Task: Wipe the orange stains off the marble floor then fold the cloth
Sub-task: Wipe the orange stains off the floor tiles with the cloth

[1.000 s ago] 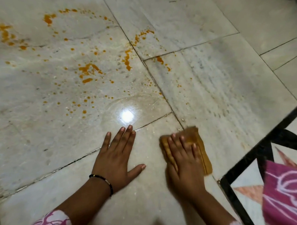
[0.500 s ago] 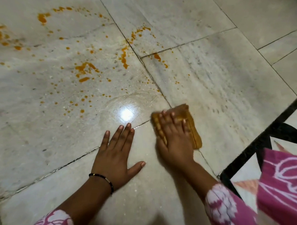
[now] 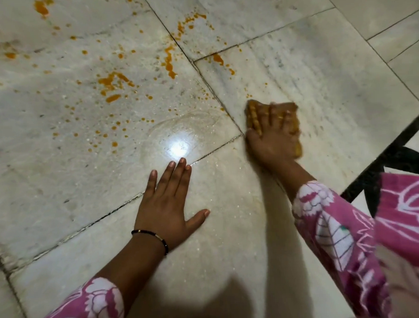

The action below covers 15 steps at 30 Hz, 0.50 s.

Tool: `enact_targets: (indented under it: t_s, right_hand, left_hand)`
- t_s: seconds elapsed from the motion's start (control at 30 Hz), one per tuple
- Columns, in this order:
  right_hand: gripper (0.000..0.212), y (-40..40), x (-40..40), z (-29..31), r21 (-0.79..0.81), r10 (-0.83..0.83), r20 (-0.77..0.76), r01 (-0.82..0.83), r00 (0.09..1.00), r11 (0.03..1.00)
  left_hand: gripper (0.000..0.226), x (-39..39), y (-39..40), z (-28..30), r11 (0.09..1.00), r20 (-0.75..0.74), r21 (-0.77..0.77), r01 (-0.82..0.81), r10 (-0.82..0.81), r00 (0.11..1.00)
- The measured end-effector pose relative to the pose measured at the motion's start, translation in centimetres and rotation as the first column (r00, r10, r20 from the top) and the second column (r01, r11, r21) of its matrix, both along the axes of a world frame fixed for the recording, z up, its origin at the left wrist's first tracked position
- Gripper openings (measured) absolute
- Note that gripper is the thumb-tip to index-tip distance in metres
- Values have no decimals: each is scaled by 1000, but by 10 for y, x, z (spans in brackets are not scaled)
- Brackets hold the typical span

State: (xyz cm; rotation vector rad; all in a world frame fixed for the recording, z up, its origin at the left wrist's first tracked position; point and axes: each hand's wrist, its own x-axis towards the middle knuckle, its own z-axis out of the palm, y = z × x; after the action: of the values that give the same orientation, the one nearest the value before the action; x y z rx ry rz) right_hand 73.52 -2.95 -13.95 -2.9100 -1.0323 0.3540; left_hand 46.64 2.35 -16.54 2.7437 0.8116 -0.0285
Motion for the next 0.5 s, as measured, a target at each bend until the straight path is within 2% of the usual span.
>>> enact_targets:
  t_s: [0.1, 0.2, 0.27, 0.33, 0.4, 0.5]
  right_hand:
    - [68, -3, -51, -3, 27, 307, 41, -309, 951, 951]
    - [67, -59, -82, 3, 47, 458, 5, -458, 889, 888]
    - [68, -90, -75, 8, 50, 370, -23, -369, 929, 928]
    - [71, -93, -48, 11, 28, 157, -20, -156, 987, 987]
    - [66, -69, -16, 8, 20, -7, -17, 7, 1000, 1000]
    - [63, -6, 12, 4, 25, -109, -37, 110, 993, 994]
  left_hand:
    - [89, 0, 0, 1, 1000, 15, -11, -5, 5, 1000]
    - [89, 0, 2, 1, 1000, 28, -7, -5, 5, 1000]
    - [89, 0, 1, 0, 1000, 39, -3, -12, 12, 999]
    - [89, 0, 1, -1, 1000, 48, -3, -14, 14, 999]
    - [88, 0, 0, 0, 1000, 50, -1, -12, 12, 999]
    - [88, 0, 0, 0, 1000, 35, 5, -14, 14, 999]
